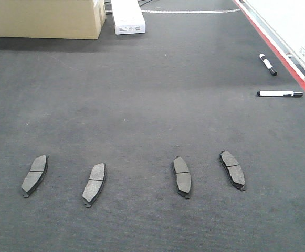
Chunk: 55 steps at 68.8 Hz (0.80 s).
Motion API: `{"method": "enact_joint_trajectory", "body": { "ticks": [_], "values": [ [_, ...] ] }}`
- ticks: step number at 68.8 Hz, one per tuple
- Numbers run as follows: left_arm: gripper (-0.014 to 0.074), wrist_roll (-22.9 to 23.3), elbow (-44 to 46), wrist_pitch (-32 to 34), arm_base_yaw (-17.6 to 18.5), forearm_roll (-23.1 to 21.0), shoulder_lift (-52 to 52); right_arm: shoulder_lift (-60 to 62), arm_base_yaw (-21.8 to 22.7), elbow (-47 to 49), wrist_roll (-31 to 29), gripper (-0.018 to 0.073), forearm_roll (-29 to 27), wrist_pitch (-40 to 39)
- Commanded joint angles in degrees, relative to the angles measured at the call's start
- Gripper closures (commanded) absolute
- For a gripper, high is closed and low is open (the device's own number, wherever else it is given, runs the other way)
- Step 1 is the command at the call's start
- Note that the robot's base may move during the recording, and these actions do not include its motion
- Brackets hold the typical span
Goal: Move and align brake pads A on conveyor
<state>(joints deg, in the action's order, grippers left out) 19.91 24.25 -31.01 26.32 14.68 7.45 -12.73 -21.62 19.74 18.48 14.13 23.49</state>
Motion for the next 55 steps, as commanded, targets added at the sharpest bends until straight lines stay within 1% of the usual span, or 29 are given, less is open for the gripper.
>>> {"method": "enact_joint_trajectory", "body": {
  "ticks": [1, 7, 13, 16, 20, 23, 32, 37, 41, 44, 46, 47, 50, 55],
  "values": [
    [0.0604, 0.3, 1.3, 4.5, 0.1, 0.3, 0.9, -0.7, 0.3, 1.4, 0.1, 0.0568, 0.6, -4.3],
    [0.0604, 0.3, 1.1, 4.8, 0.1, 0.2, 0.9, -0.7, 0.3, 1.4, 0.1, 0.0568, 0.6, -4.3],
    [0.0604, 0.3, -1.8, 6.1, 0.0, 0.0, 0.9, -0.7, 0.3, 1.4, 0.1, 0.0568, 0.6, -4.3],
    [0.0604, 0.3, -3.4, 5.7, -0.7, -1.1, 0.7, -0.7, 0.3, 1.4, 0.1, 0.0568, 0.6, -4.3],
    [0.0604, -0.6, -5.5, 5.9, -3.0, -1.1, -0.7, -0.7, 0.3, 1.4, 0.1, 0.0568, 0.6, -4.2],
    [0.0604, -0.6, -7.2, 7.3, -5.0, -2.7, -2.1, -0.7, 0.3, 1.4, 0.1, 0.0568, 0.6, -4.3],
    [0.0604, -2.0, -14.4, 16.9, -12.0, -6.4, -6.4, -0.7, 0.3, 1.4, 0.1, 0.0568, 0.6, -4.3],
    [0.0604, -5.0, -18.7, 22.4, -15.3, -8.9, -8.2, -0.7, 0.3, 1.4, 0.1, 0.0568, 0.6, -4.3],
    [0.0604, -8.4, -22.4, 27.6, -17.6, -12.2, -9.1, -0.7, 0.3, 1.4, 0.1, 0.0568, 0.6, -4.3],
    [0.0604, -11.0, -25.1, 31.0, -19.2, -15.7, -9.0, -0.7, 0.3, 1.4, 0.1, 0.0568, 0.6, -4.3],
    [0.0604, -12.1, -25.5, 30.5, -19.8, -17.2, -9.0, -0.7, 0.3, 1.4, 0.1, 0.0568, 0.6, -4.3],
    [0.0604, -13.0, -25.2, 29.2, -20.1, -17.9, -9.0, -0.7, 0.3, 1.4, 0.1, 0.0568, 0.6, -4.2],
    [0.0604, -14.6, -25.1, 28.6, -20.4, -18.0, -9.0, -0.7, 0.3, 1.4, 0.1, 0.0568, 0.6, -4.3],
    [0.0604, -15.6, -25.2, 28.5, -20.5, -17.6, -9.0, -0.7, 0.3, 1.4, 0.1, 0.0568, 0.6, -4.3]
  ]
}}
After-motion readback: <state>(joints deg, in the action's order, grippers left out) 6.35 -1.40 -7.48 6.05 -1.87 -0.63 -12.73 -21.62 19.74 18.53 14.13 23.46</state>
